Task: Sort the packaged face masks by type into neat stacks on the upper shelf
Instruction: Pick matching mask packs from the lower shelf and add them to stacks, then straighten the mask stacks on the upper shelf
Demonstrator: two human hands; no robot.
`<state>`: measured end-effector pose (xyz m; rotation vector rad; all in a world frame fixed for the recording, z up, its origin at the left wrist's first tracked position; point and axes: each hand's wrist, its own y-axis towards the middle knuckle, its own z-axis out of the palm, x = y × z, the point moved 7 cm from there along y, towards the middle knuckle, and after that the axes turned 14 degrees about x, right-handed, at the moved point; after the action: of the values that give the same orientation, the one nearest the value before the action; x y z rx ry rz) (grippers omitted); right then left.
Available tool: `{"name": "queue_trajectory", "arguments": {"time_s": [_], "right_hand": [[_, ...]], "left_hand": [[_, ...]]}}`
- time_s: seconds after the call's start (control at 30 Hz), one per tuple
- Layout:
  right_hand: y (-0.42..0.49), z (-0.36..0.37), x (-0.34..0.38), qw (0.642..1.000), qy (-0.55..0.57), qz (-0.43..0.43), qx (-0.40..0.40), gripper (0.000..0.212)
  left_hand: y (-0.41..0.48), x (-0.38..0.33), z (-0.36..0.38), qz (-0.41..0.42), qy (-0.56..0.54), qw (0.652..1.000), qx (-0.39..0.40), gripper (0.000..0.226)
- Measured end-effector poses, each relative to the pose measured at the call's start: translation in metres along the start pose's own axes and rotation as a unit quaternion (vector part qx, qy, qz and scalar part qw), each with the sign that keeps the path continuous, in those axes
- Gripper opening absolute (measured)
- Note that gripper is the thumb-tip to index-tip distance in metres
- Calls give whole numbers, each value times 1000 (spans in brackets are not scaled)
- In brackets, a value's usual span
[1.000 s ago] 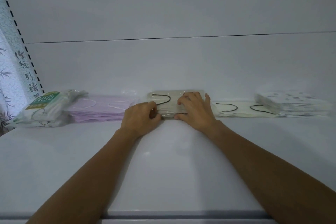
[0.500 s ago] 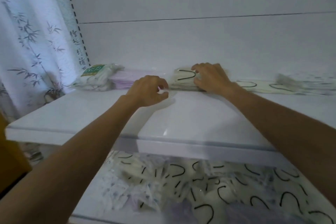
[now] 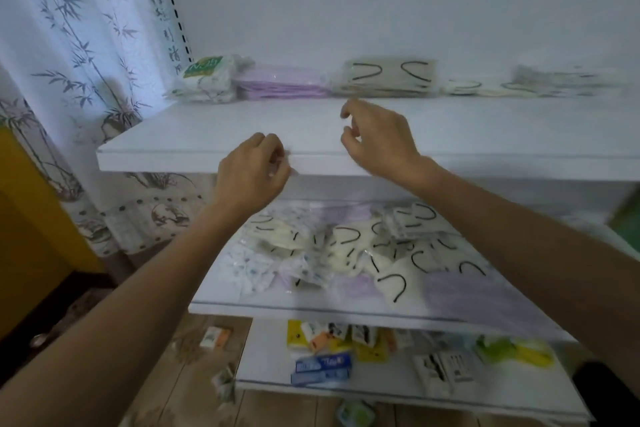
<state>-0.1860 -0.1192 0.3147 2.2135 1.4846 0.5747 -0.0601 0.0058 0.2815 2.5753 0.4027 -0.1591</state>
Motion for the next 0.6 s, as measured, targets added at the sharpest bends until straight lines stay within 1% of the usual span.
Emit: {"name": "queue_trajectory", "arguments": {"time_s": [0.07,0.13,0.23,0.3,0.37,0.43,0.53,0.6], "right_hand": [[-33,3,16,999,-20,-37,-30,19],[-66,15,22,998,-13,-57,-36,18],[-112,51,11,998,-32,-50,25,12],[-140,80,-6,994,-64,-14,89,19],[-168,106,-31,987,-58,42,146,27],[-197,128,-57,976,-46,88,194,30],[-240,153,-105,947,-20,182,265,24],[-265,163,-138,925,-25,232,300,31]], "left_hand": [[-23,-8,19,23,-21,999,18,14],[-45,-15,49,18,-44,996,73,20],[-74,-30,98,11,-74,985,154,30],[-92,-38,126,11,-85,977,198,32],[-106,-44,151,4,-98,969,228,24],[-117,-47,174,-8,-108,963,248,20],[-123,-51,207,-29,-119,955,271,22],[-121,-56,228,-53,-126,949,285,24]]}}
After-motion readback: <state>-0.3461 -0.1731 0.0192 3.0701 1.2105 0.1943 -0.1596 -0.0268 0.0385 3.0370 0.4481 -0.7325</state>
